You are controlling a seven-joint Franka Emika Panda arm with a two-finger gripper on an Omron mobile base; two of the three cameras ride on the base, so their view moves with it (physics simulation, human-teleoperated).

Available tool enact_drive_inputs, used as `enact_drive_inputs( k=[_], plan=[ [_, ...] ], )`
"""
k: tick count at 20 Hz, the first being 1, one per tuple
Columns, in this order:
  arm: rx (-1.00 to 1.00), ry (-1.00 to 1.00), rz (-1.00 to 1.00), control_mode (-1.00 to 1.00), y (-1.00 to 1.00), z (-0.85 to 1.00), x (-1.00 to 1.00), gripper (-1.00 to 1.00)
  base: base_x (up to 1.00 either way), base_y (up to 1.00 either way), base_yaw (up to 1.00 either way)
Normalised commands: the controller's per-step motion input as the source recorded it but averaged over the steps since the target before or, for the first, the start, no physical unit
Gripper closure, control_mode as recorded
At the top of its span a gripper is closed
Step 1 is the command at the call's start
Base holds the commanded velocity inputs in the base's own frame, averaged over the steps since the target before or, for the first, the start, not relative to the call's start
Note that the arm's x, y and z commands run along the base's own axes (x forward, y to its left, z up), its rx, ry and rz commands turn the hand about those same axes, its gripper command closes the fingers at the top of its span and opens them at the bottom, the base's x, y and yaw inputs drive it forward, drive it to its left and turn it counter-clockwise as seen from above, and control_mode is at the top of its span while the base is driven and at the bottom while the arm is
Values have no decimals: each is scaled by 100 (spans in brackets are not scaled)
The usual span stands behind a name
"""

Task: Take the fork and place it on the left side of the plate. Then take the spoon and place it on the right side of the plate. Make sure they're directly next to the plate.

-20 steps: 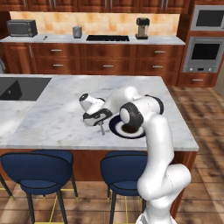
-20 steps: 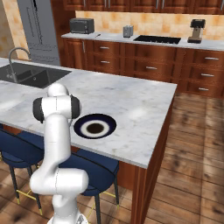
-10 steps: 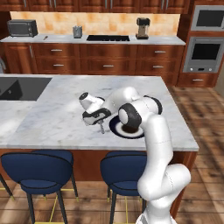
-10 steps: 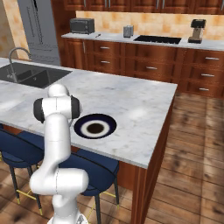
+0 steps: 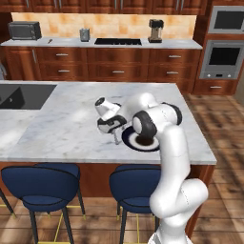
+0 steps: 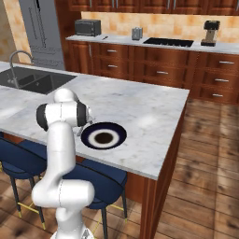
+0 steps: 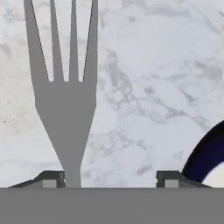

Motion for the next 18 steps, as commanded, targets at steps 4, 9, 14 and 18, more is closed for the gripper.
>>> enact_drive_inputs(
  k=[4, 9, 14, 18],
  plan=[
    [20, -17, -2, -100, -59, 39, -27, -100, 0, 0, 0],
    [23, -15, 0, -100, -7, 80, -14, -100, 0, 0, 0],
    [26, -17, 0, -100, -4, 100, -32, -100, 0, 0, 0],
    [27, -13, -1, -100, -31, 100, -66, -100, 0, 0, 0]
  ],
)
